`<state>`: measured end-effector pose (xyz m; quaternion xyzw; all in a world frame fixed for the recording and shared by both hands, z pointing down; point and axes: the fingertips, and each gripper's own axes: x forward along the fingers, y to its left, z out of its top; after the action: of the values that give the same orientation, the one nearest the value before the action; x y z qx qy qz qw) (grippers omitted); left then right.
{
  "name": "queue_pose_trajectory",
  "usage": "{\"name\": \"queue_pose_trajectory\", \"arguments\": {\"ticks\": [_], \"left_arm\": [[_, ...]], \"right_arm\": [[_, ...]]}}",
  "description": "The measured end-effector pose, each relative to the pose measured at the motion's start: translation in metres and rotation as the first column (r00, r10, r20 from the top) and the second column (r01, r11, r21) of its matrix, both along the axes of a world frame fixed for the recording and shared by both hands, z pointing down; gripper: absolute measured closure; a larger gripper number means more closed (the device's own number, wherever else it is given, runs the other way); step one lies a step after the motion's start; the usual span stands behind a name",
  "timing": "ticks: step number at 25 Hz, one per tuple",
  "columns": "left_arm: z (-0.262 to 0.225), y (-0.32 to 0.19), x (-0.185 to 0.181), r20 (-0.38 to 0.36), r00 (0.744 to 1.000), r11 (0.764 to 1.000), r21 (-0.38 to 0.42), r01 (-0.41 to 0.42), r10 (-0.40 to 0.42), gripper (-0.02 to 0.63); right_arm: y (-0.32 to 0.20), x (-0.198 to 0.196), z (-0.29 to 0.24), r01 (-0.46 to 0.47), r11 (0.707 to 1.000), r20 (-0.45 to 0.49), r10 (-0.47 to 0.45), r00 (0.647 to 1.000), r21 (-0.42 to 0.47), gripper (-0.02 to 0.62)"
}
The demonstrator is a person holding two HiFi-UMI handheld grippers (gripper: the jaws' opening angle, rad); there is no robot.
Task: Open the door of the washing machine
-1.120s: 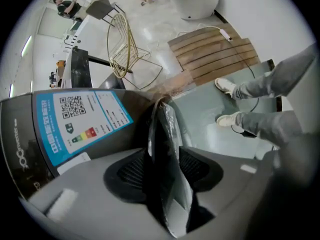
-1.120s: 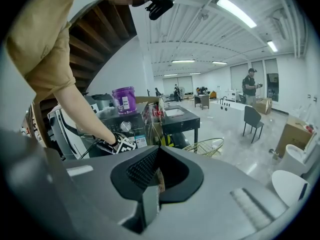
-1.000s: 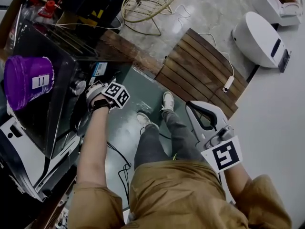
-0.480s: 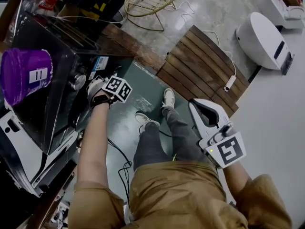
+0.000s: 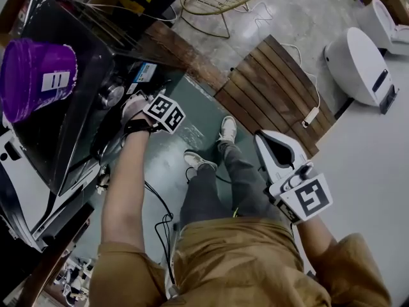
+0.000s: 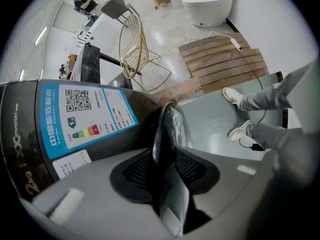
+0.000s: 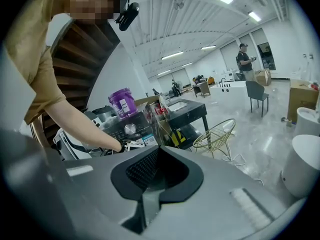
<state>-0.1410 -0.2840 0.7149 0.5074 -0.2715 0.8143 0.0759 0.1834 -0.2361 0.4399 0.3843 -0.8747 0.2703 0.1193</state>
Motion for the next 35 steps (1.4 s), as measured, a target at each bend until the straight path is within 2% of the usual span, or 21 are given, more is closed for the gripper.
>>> {"name": "queue_pose_trajectory", "arguments": {"ticks": [6, 16, 22, 30, 35], "left_arm": [[-0.001, 0.0, 0.001, -0.033, 0.999, 1.0, -0.004, 0.017, -0.017, 0.428], [-0.004, 0.002, 0.005, -0.107, 0.993, 0.998, -0.02, 0.054, -0.056, 0.448], [-0.003, 0.0, 0.006, -0.108, 0.992, 0.998, -0.011, 0.058, -0.059, 0.44], [-0.007, 0.001, 0.007, -0.128, 0.991, 0.999, 0.013, 0.052, -0.05, 0.446], [-0.008, 0.0, 0.007, -0.154, 0.986, 0.998, 0.013, 0.062, -0.059, 0.448]], "right_arm": [[0.006, -0.01, 0.002, 0.046, 0.999, -0.015, -0.046, 0.999, -0.02, 0.591], [0.003, -0.019, -0.004, 0.016, 1.0, -0.018, -0.016, 1.0, 0.018, 0.591], [0.005, -0.028, -0.007, 0.0, 0.999, -0.012, 0.001, 1.0, 0.033, 0.591], [0.034, -0.043, -0.011, 0.033, 0.999, -0.021, -0.033, 0.999, -0.011, 0.591], [0.032, -0.046, -0.013, 0.024, 1.0, -0.018, -0.024, 1.0, -0.012, 0.591]]}}
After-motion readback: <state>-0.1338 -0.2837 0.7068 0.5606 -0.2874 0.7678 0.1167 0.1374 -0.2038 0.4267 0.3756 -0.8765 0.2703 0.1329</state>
